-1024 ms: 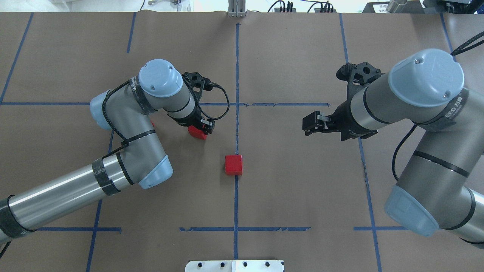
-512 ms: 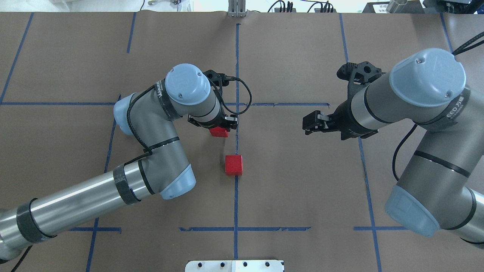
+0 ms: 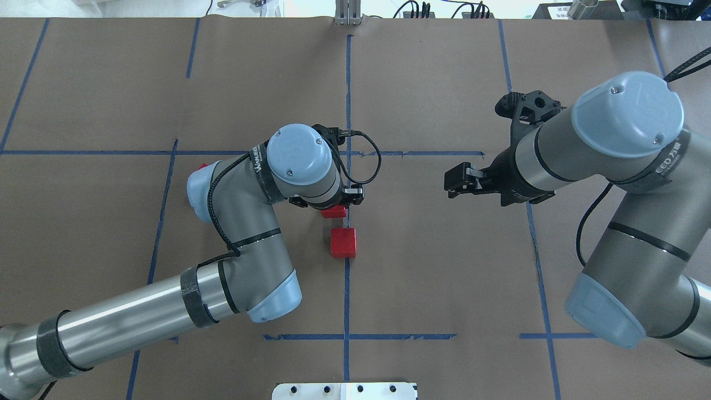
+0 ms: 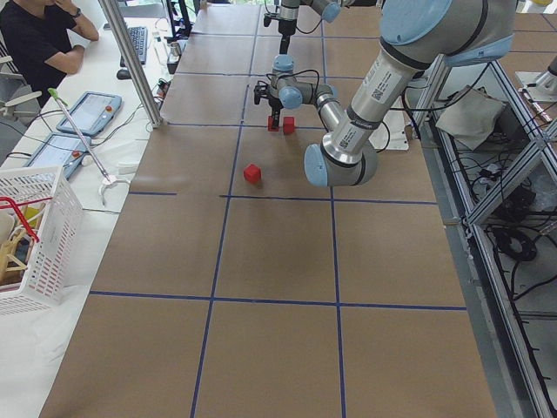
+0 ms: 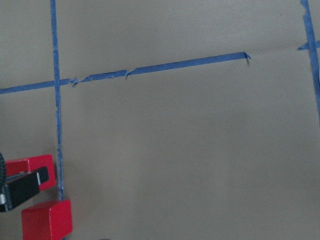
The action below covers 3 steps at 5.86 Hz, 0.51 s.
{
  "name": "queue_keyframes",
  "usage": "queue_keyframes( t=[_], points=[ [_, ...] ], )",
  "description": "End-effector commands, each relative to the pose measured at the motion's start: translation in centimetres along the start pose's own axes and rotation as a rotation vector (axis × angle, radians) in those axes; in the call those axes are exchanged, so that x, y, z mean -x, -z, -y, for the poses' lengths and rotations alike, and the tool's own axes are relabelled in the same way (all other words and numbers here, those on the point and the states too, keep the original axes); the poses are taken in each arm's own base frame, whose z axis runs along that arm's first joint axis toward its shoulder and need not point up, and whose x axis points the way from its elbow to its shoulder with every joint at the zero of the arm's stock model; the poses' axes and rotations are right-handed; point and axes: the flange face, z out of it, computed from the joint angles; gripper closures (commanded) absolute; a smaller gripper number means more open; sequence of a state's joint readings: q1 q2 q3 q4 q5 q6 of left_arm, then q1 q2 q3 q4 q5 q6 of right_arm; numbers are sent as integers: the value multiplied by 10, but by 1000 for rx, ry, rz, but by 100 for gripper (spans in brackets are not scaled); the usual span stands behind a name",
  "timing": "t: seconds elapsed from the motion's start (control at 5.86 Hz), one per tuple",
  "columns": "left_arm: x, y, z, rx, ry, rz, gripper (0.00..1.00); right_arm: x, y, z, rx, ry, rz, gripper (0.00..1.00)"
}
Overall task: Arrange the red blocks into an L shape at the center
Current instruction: 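Place the held cube with the left gripper just beyond the center cube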
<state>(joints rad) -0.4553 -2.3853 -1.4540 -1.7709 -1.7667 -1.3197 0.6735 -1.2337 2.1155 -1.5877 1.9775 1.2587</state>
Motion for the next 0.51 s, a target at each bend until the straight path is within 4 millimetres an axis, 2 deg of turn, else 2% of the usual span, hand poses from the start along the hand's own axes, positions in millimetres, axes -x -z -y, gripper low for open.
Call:
queue_keyframes(
  t=[0.0,0.34],
  points=[
    [-9,-5,-16,5,-10,-1,94,-1,-1,0,-1,-3,-3,0],
    [-7,-6,-17,7,-7,16,88,-2,-3,1,-1,-7,-8,0]
  ],
)
